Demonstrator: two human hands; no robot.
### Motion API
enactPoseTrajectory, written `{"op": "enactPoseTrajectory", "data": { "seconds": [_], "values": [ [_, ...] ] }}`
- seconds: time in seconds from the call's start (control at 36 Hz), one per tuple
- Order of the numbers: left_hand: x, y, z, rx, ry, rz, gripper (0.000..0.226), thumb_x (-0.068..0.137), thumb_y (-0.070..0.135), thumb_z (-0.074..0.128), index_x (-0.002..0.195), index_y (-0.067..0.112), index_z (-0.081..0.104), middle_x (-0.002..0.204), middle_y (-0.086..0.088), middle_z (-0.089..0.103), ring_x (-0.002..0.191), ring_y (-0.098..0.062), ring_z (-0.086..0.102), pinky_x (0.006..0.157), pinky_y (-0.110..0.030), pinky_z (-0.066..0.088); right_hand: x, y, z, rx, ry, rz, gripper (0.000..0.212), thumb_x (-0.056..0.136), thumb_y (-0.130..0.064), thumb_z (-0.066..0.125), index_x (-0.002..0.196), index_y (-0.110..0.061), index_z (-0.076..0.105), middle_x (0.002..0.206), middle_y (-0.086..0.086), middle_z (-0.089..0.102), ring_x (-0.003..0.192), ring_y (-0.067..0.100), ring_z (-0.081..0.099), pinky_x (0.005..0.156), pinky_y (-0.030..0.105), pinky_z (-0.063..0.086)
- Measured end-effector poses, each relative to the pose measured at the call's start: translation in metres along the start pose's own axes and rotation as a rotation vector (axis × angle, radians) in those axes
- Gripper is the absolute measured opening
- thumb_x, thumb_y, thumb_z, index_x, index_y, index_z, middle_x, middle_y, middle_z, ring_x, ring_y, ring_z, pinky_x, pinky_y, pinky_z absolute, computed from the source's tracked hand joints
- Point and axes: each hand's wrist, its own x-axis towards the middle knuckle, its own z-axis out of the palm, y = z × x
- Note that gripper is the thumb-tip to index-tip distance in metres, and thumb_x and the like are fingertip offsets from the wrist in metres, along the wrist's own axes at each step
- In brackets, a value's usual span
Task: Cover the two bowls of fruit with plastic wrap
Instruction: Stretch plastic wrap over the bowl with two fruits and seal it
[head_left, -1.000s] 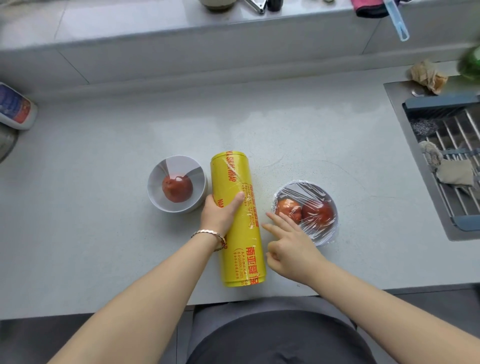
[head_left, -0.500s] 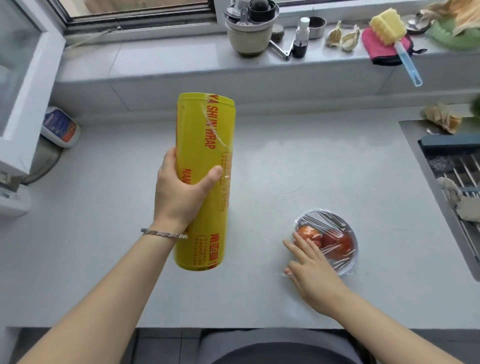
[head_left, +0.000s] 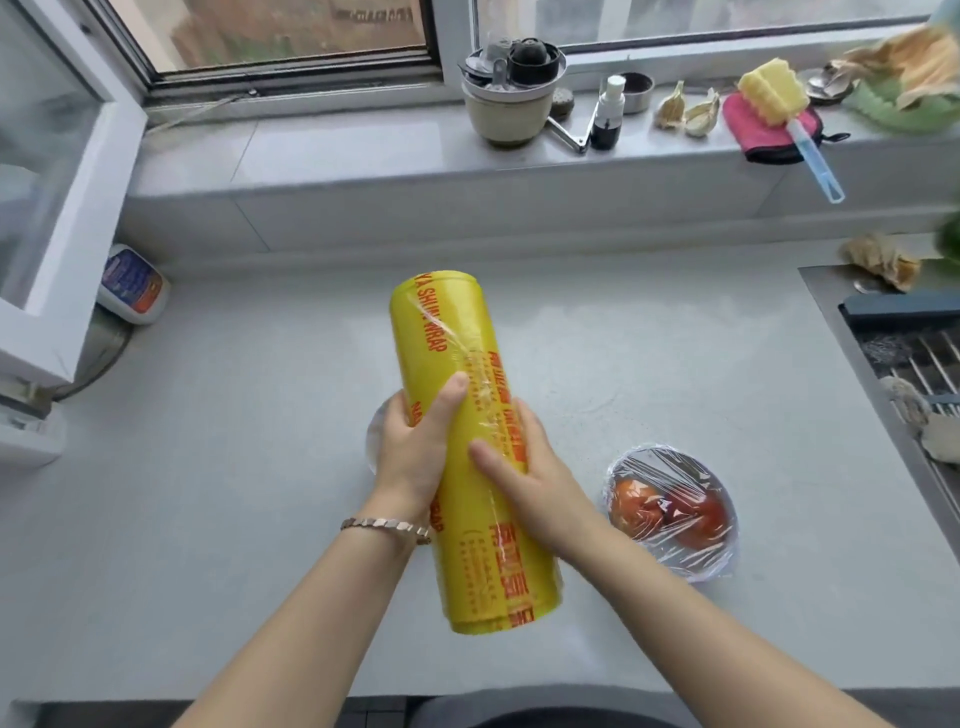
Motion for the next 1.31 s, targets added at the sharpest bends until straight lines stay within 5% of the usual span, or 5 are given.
{"op": "enactPoseTrajectory", "data": {
  "seconds": [0.28,0.42,0.61,0.86,1.31],
  "values": [
    [-0.021,-0.023,0.003,0.035,-0.357,-0.009,0.077,0.058,0.046,0.075,0.124,0.014,0.051,0.112,-0.012,0.068,0.097,-0.03,0.068,0.083,-0.047,0.055,0.047,-0.031,-0.035,0.208,0.164,0.085,0.075,0.051,-0.057,0.077,0.108,-0.01,0.061,0.098,0.008,0.071,0.083,0.019,0.071,0.071,0.033,0.058],
    [-0.019,-0.022,-0.01,0.164,-0.225,0.069,0.081,0.044,0.042,0.082,0.117,0.021,0.054,0.108,-0.004,0.069,0.09,-0.017,0.07,0.073,-0.034,0.058,0.046,-0.026,-0.032,0.055,0.14,0.083,0.08,0.059,-0.077,0.06,0.107,-0.014,0.059,0.101,0.004,0.07,0.09,0.016,0.068,0.081,0.036,0.056],
    [-0.006,0.016,-0.04,0.366,0.11,0.326,0.084,0.057,0.033,0.085,0.128,0.028,0.041,0.113,0.007,0.06,0.094,-0.01,0.062,0.07,-0.024,0.052,0.038,0.002,-0.047,-0.292,0.046,0.082,0.007,0.089,-0.026,0.054,0.09,-0.025,0.061,0.093,0.0,0.068,0.087,0.012,0.064,0.076,0.025,0.048],
    [0.089,0.056,-0.058,0.252,0.604,0.488,0.088,0.054,0.022,0.089,0.122,0.007,0.036,0.118,-0.003,0.046,0.101,-0.013,0.048,0.087,-0.021,0.038,0.035,0.019,-0.052,-0.524,0.022,0.119,0.011,0.089,-0.022,0.053,0.09,-0.03,0.061,0.086,-0.009,0.065,0.066,-0.004,0.053,0.054,0.006,0.04],
    [0.147,0.022,-0.056,0.228,0.531,0.415,0.095,0.055,0.019,0.089,0.132,0.011,0.032,0.131,-0.004,0.046,0.116,-0.019,0.05,0.1,-0.032,0.04,0.025,0.037,-0.064,-0.586,0.034,0.117,0.018,0.09,-0.022,0.053,0.084,-0.038,0.058,0.09,-0.017,0.066,0.086,-0.005,0.06,0.069,0.005,0.04]
  ]
}}
